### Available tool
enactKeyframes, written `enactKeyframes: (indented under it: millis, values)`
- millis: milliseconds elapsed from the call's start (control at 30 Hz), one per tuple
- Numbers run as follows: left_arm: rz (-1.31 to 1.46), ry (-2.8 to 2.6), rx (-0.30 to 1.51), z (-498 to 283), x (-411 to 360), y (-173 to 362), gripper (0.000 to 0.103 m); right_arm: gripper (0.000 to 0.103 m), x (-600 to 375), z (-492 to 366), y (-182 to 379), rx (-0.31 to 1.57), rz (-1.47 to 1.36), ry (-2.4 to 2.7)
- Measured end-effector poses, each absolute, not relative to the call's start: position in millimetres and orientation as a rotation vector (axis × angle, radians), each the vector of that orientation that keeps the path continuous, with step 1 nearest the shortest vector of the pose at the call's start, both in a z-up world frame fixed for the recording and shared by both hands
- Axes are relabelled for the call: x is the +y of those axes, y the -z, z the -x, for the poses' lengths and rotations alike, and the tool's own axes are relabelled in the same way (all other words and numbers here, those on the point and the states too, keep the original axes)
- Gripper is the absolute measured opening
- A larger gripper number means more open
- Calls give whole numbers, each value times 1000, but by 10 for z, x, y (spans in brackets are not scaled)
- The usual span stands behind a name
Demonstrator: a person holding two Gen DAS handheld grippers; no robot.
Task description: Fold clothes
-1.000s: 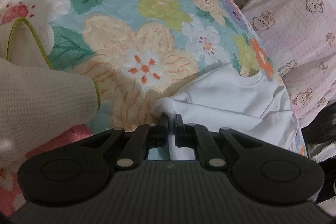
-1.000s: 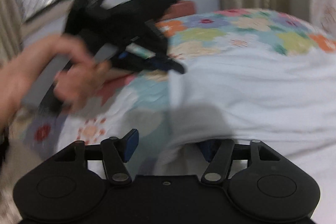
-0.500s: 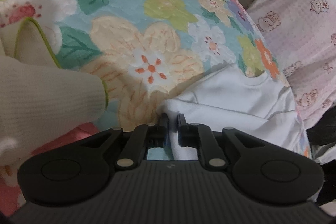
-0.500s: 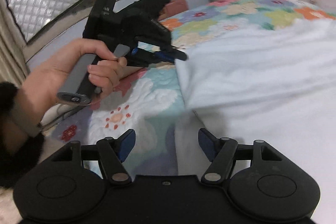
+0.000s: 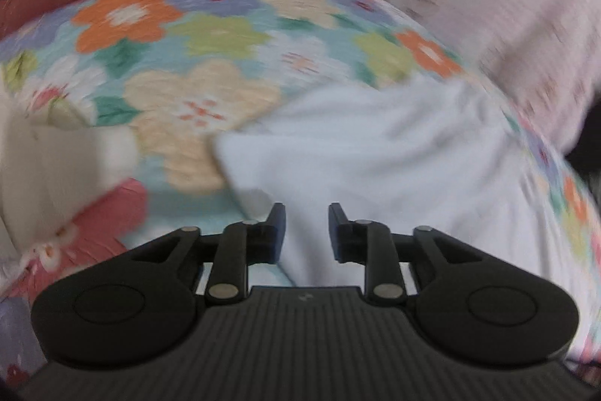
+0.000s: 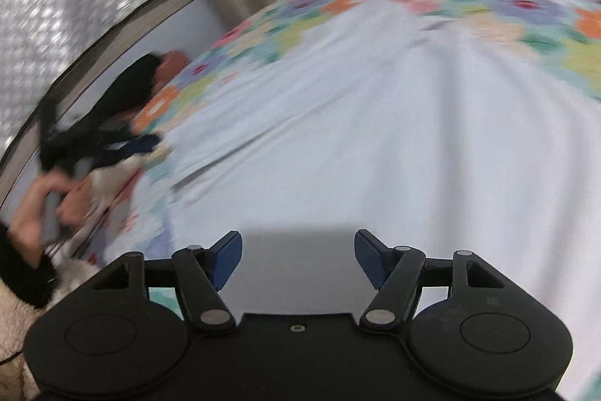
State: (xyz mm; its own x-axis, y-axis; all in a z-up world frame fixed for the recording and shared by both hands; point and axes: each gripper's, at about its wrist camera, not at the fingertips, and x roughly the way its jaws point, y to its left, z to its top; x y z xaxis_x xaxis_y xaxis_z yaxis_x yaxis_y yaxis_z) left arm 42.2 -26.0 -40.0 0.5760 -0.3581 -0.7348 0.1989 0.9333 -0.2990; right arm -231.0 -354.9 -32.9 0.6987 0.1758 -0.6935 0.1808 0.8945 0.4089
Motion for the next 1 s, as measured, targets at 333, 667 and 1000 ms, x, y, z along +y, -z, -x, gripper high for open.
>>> enactKeyframes:
  millis: [333, 667, 1000]
  values:
    - [57, 555, 1074, 692, -1177, 646, 44, 72, -4542, 2996, 499, 819, -595, 212]
    - [160, 729, 1342, 1541, -1394, 804, 55, 72, -5100, 3303, 805, 851, -736, 371]
    - [308, 798, 1448, 2089, -1670, 1046, 63, 72, -5529, 3261, 1022, 821, -856, 376]
